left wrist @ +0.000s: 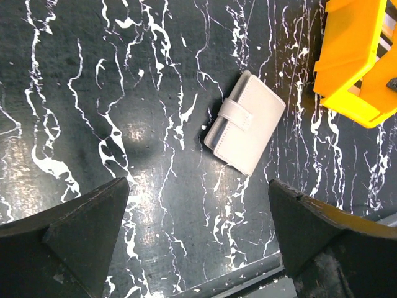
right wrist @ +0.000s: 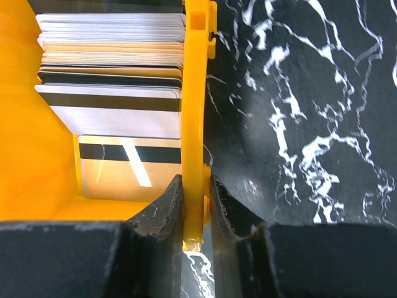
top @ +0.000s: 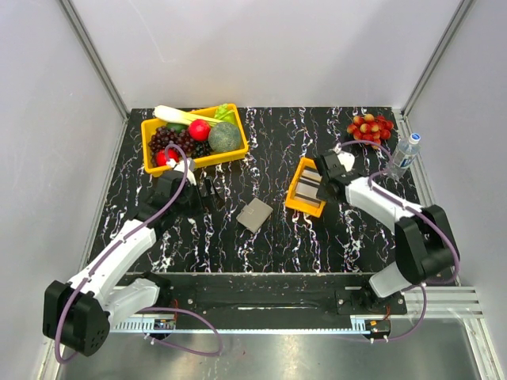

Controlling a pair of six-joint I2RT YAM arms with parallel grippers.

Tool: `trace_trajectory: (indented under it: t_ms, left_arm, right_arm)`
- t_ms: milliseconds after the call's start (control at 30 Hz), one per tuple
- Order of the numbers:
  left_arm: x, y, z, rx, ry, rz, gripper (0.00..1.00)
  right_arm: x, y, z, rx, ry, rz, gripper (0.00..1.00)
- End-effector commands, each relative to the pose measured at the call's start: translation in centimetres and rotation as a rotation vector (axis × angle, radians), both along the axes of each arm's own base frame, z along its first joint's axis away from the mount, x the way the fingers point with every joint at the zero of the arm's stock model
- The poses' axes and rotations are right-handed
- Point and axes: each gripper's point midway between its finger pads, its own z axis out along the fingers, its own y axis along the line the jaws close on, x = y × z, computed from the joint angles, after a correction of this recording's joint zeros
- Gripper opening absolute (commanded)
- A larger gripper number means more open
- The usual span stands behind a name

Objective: Put the credit cards into the card holder
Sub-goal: Move the storage box to the center of the board.

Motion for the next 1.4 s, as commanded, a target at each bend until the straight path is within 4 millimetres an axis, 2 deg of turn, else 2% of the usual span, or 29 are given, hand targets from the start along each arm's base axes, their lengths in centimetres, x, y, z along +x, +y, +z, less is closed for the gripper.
trace_trajectory:
  t_ms: [0,233,500,700,833,967,1133,1267,1367]
  left_arm:
    - [0.3,-1.7,0.9,-0.104,-0.030,-0.030,0.99]
    - [-0.6,-2.4,-0.2,-0.152,0.003,-0.024,0.99]
    - [-1.1,-2.7,-0.6,-0.139,0.014,-0.032,0.99]
    - [-1.4,-3.1,-1.2,-0.125,0.025,-0.039,0.99]
    - [-1.6,-2.7,-1.9,-0.101,0.041,-0.033,0.99]
    - [-1.7,-2.8,-2.0,-0.103,0.042,-0.043,0.99]
    - [-1.8,-2.7,-2.3,-0.098,0.044,-0.043,0.99]
    - [-1.8,-2.4,-2.9,-0.089,0.053,-0.018,0.99]
    - [-1.8,-2.7,-3.6,-0.099,0.067,-0.021,0.99]
  right_arm:
    - [1.0,-0.6,3.6,0.090,-0.196,-0.165,0.08]
    - [-0.1,-1.7,2.6,0.108,-0.214,-0.253,0.12]
    - [1.6,-1.7,2.3,0.104,-0.266,-0.285,0.16]
    - [1.8,-1.2,2.1,0.087,-0.241,-0.231,0.33]
    - [1.4,-1.4,2.6,0.079,-0.249,-0.212,0.36]
    - [1.0,-1.5,3.8,0.092,-0.270,-0.197,0.49]
    - [-0.2,-2.1,5.8,0.088,-0.289,-0.176,0.59]
    - [-2.6,-3.4,9.1,0.075,-0.381,-0.159,0.60]
    - [-4.4,-3.3,11.7,0.141,-0.463,-0.109,0.62]
